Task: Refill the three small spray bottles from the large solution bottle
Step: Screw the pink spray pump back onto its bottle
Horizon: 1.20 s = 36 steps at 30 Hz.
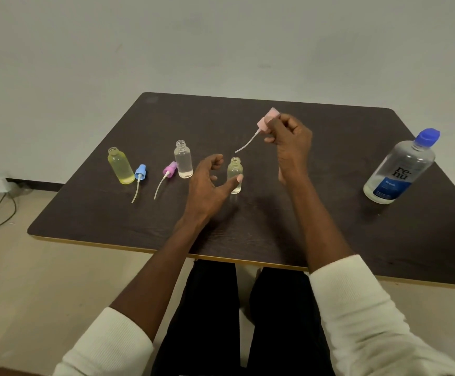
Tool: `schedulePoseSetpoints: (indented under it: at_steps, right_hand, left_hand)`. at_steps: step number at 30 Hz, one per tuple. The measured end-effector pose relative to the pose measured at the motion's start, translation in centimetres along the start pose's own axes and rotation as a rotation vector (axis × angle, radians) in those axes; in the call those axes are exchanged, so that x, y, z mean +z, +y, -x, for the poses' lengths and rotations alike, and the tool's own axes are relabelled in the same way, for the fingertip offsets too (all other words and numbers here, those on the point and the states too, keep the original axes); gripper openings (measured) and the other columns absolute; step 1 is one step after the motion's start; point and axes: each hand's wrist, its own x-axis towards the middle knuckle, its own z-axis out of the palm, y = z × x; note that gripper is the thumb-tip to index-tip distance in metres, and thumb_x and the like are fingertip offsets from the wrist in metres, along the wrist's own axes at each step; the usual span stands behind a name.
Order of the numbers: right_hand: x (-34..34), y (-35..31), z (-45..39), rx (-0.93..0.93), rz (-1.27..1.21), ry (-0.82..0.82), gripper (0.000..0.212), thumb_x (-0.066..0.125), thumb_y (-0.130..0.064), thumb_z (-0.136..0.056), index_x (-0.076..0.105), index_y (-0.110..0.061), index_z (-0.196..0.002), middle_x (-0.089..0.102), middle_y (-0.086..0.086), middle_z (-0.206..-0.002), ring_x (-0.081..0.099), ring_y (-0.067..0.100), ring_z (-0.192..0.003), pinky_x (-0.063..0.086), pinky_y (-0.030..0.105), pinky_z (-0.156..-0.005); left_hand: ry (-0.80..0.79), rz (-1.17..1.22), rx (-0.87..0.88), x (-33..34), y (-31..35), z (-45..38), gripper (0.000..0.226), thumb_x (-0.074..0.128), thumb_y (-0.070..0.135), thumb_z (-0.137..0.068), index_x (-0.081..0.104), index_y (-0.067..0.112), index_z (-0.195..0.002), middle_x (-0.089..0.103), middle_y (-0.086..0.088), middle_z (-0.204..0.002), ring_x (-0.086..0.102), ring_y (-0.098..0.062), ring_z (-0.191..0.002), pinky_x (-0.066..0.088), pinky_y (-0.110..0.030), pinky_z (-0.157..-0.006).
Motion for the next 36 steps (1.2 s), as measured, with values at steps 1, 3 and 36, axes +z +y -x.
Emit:
schedulePoseSetpoints:
  at_steps: [1, 3, 36]
  right_hand:
    - [-0.1, -0.8, 0.6, -0.051, -0.006, -0.026, 0.009, 0.070, -0.013, -0.084, 0.073, -0.006, -0.089, 0.072, 0.013, -0.087, 0.066, 0.015, -0.074, 0.052, 0.025, -0.063]
    - [0.0, -2.2, 1.6, -0.125, 0.003, -0.071, 0.008, 0.069, -0.008, -0.084, 0.073, -0.006, -0.090, 0.071, 0.013, -0.085, 0.064, 0.014, -0.072, 0.052, 0.023, -0.065]
    - [0.1, 0.9, 5.3, -0.092, 0.463, -0.412, 0.017, 0.072, -0.018, -0.086, 0.072, -0.011, -0.101, 0.073, -0.001, -0.096, 0.068, 0.012, -0.089, 0.055, 0.031, -0.082]
  left_hand:
    - [-0.023, 0.010, -0.022, 0.0, -0.1, -0.2, 0.065, 0.084, 0.032, -0.081, 0.055, 0.016, -0.137, 0.062, 0.002, -0.131, 0.060, -0.009, -0.118, 0.052, -0.024, -0.092]
    - [-0.050, 0.006, -0.031, 0.0, -0.2, -0.4, 0.068, 0.084, 0.035, -0.082, 0.054, 0.017, -0.140, 0.063, 0.003, -0.133, 0.060, -0.009, -0.118, 0.052, -0.022, -0.092]
    - [-0.110, -0.046, 0.104, 0.1, -0.1, 0.0, 0.038, 0.075, 0.027, -0.091, 0.066, 0.017, -0.126, 0.069, 0.010, -0.108, 0.066, -0.008, -0.089, 0.053, -0.021, -0.073]
